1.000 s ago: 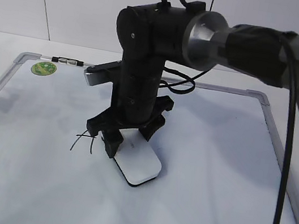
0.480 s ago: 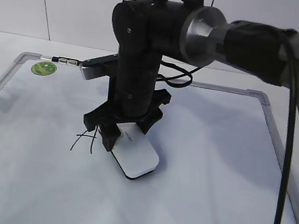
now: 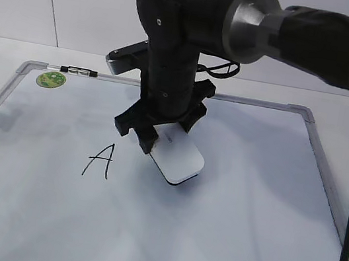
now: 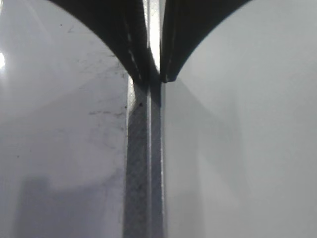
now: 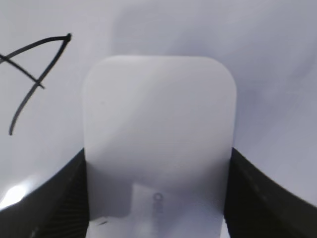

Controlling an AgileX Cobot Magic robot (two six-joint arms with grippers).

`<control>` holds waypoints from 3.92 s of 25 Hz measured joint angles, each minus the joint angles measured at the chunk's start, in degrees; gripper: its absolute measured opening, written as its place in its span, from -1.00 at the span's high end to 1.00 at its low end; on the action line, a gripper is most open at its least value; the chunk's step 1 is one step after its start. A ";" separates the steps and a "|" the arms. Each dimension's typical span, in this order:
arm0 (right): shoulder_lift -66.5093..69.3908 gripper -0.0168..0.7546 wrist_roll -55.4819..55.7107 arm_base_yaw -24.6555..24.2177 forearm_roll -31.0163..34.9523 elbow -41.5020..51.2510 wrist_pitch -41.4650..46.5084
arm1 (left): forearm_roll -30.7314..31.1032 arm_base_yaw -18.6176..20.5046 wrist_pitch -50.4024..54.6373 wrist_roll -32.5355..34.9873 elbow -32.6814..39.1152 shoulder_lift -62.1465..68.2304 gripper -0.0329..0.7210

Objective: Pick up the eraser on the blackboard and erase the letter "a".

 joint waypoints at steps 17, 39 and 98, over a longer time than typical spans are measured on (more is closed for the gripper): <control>-10.95 -0.38 4.61 -11.84 6.39 5.14 0.03 | 0.00 0.00 0.10 0.00 0.00 0.00 0.74; -16.05 -0.38 2.43 -30.08 7.06 23.19 -0.31 | -0.34 0.00 0.10 0.00 0.00 0.00 0.74; -13.46 -0.56 3.35 -32.45 8.59 27.66 -2.03 | -0.47 0.00 -0.10 0.00 0.00 0.00 0.74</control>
